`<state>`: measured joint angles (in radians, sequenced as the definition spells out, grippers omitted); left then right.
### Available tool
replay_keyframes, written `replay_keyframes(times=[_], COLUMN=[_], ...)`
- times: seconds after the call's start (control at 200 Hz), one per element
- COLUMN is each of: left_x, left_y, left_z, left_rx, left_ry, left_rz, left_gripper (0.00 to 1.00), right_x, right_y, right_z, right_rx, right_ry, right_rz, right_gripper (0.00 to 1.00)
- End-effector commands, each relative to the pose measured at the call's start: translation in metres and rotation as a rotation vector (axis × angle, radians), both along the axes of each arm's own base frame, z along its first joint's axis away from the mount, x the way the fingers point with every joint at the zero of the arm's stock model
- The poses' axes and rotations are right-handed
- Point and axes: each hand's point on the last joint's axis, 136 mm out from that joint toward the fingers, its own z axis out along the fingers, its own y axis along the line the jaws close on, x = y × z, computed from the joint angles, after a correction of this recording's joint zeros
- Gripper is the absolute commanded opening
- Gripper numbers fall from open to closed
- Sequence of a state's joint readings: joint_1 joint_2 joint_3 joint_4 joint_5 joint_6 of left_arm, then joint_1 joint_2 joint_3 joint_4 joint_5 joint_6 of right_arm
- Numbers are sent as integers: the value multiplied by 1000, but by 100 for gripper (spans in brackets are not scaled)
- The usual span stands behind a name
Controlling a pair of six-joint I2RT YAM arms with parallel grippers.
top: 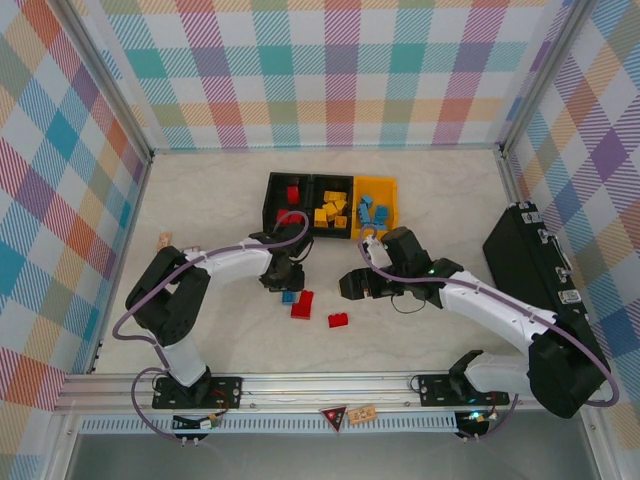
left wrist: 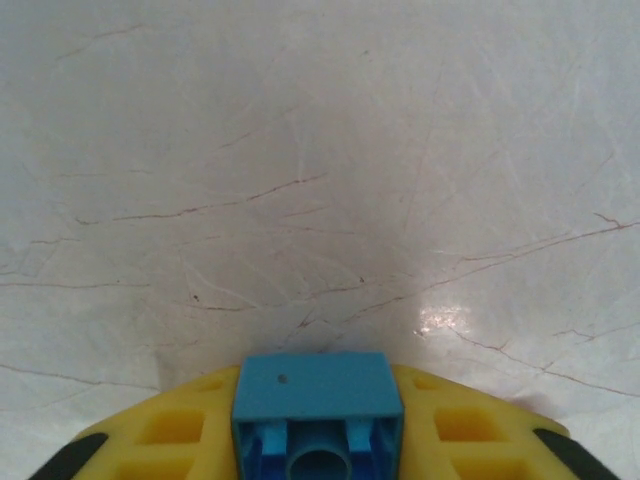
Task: Sort the legos into containers by color
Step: Pick up the lego from the center of the table, then place the lego in the container.
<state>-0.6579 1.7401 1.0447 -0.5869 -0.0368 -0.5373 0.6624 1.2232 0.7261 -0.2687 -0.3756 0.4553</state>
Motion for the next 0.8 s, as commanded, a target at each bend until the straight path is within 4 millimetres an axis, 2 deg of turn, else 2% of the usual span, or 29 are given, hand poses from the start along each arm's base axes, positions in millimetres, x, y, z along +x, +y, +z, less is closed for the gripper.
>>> replay_keyframes(times=[0.0,0.165,0.305,0.585,0.795], left_x=[9,27,46,79,109], left_y=[1,-13,-43,-107,-142], left_z=[11,38,62,87,96], left_rx=[20,-9,-72,-156,-196], left_ry=[-25,-76,-124,-175,-208], left_rz=[-5,-23,-62,-142,-168], left_gripper=[27,27,28,28,29], right_x=[8,14,25,42,45], right_y=[8,-3,-20,-67,-96], right_z=[15,16,16,15,10], right_rx=[24,-16,-24,-84,-115], right_ry=[-60,-82,-67,-59,-43], right_rz=[15,-42,-126,-320,-432], right_gripper=[71,71,71,71,71])
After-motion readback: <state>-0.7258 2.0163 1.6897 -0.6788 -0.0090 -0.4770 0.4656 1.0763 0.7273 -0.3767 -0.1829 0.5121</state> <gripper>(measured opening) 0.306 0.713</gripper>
